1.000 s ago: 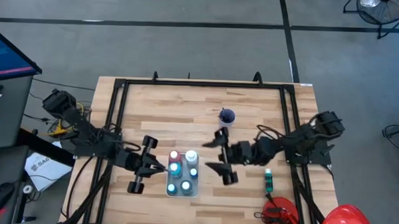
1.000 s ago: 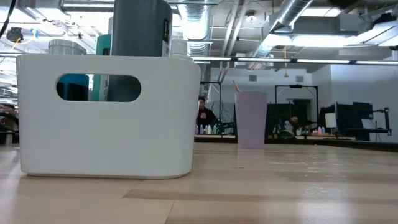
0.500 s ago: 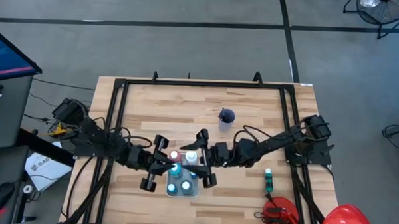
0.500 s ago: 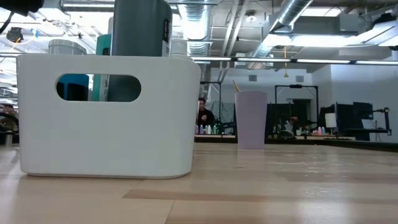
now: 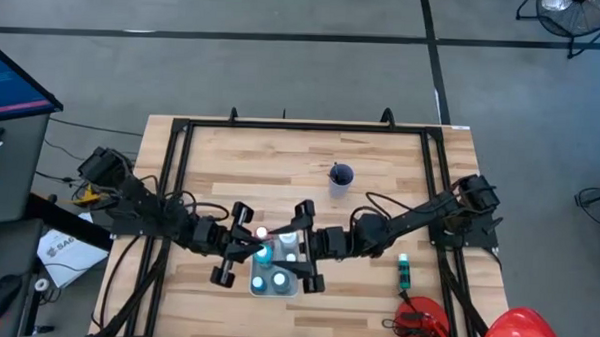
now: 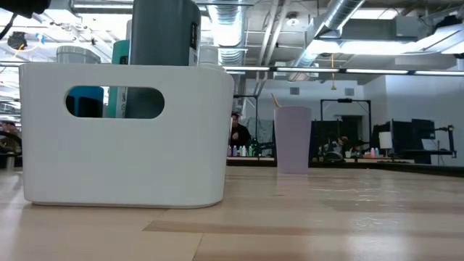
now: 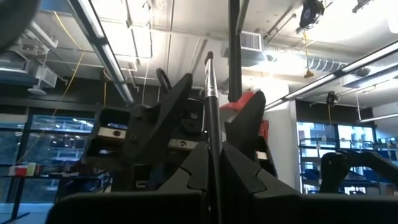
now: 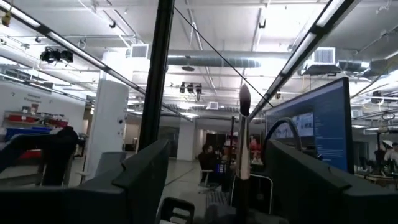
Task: Pick & Place Paint Supplies
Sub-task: Put the silver paint brush into the violet cup
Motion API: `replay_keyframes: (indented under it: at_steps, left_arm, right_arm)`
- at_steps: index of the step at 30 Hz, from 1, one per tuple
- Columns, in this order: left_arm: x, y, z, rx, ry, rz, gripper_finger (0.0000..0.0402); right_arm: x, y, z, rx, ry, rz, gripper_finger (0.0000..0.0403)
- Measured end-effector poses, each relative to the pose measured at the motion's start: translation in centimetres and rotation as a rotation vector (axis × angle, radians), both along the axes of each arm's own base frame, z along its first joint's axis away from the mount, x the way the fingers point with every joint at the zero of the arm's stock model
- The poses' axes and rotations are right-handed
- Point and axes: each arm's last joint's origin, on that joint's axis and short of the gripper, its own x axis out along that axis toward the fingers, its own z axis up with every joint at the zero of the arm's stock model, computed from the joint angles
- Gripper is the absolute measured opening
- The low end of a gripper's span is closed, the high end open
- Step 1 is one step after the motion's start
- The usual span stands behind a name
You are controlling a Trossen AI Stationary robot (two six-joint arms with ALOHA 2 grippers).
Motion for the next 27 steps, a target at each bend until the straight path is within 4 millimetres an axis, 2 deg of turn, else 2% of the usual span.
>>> replay_keyframes:
  at_steps: [15, 21, 27]
  left_arm:
    - [0.1, 0.0, -0.1, -0.001, 0.013, 0.011, 0.0006]
    - [0.1, 0.1, -0.1, -0.003, 0.014, 0.015, 0.0006]
    - [0.2, 0.1, -0.1, -0.002, 0.016, 0.015, 0.0006]
  right_arm:
    - [0.5, -1.2, 0.6, 0.005, -0.017, -0.034, 0.0255]
    - [0.5, -1.1, 0.6, 0.005, -0.017, -0.032, 0.0210]
    - [0.4, -0.9, 0.6, 0.040, -0.010, -0.007, 0.0138]
